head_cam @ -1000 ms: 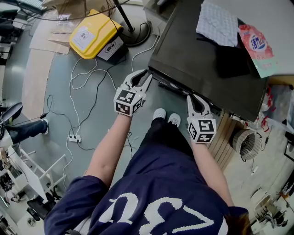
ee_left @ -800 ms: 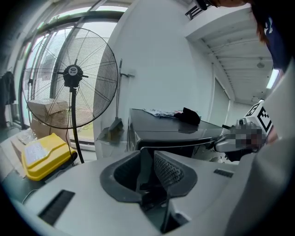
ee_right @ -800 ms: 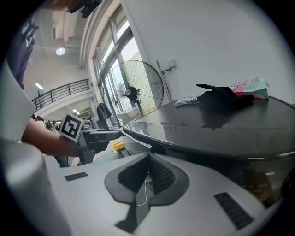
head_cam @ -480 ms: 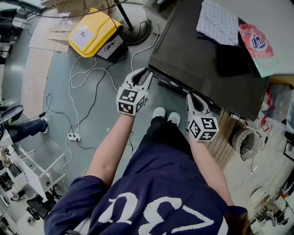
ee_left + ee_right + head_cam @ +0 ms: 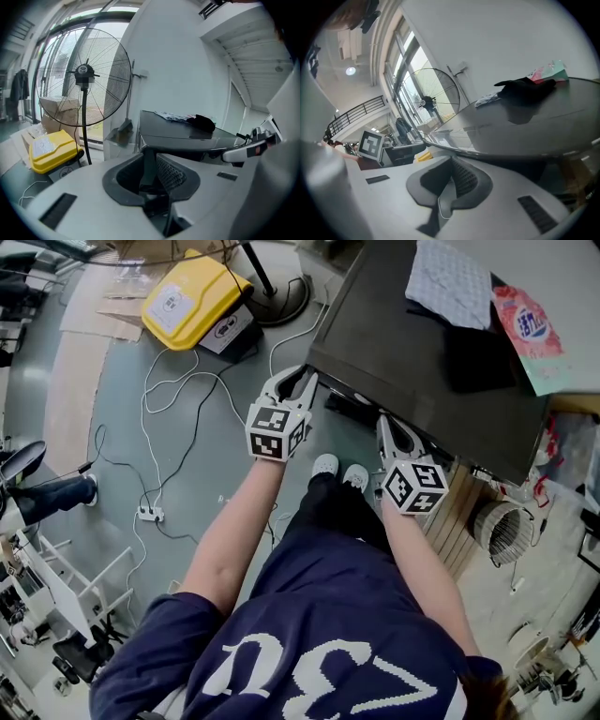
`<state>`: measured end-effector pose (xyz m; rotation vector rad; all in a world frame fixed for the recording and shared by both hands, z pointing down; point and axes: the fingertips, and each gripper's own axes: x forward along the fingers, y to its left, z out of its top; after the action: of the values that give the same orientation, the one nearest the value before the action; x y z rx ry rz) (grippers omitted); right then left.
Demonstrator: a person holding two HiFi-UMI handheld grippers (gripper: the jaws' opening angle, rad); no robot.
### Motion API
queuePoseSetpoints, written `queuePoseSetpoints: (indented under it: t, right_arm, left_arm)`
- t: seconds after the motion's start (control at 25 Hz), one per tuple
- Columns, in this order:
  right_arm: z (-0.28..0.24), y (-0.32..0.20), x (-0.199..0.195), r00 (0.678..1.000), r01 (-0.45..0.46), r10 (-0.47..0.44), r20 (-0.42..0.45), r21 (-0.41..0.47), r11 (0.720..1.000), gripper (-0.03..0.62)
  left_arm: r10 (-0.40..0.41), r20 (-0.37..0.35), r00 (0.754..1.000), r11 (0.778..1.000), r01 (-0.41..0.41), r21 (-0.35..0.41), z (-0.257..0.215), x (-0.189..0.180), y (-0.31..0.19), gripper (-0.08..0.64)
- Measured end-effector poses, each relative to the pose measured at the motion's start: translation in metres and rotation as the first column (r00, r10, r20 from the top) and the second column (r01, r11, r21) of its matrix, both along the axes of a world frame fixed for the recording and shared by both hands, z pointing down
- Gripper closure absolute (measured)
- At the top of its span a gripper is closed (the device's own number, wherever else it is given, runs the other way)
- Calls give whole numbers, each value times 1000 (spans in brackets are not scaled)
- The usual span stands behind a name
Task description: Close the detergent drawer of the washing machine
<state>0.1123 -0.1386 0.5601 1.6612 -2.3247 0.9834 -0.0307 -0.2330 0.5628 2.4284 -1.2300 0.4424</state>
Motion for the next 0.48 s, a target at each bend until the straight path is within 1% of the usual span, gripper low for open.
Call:
queuePoseSetpoints:
  t: [0.04,0.08,0.2,0.32,0.48]
  right_arm:
    - [-6,-5,-8,1000,18,-18,-7,20,1000,577]
    - [-13,-10,-13,999,32,-31,-21,46,998,575]
    - [-34,-24,-14,998,46,-40,-48,113,993,575]
    - [-40,-22,-8,997,59,-50,-65,135,989,575]
    - [-43,-9,1,994,79,-66,-90,148,986,575]
  left_arm:
    - [-5,-10,1000,1000,5,-2,0,1,1,469]
    - [-7,-18,1000,1000,7,-2,0,2,2,492]
    - [-7,-8,1000,1000,7,12,-1,3,3,494]
    - [-5,5,1000,1000,5,23,-1,3,5,499]
    - [19,38,999,998,-22,56,-9,6,8,531]
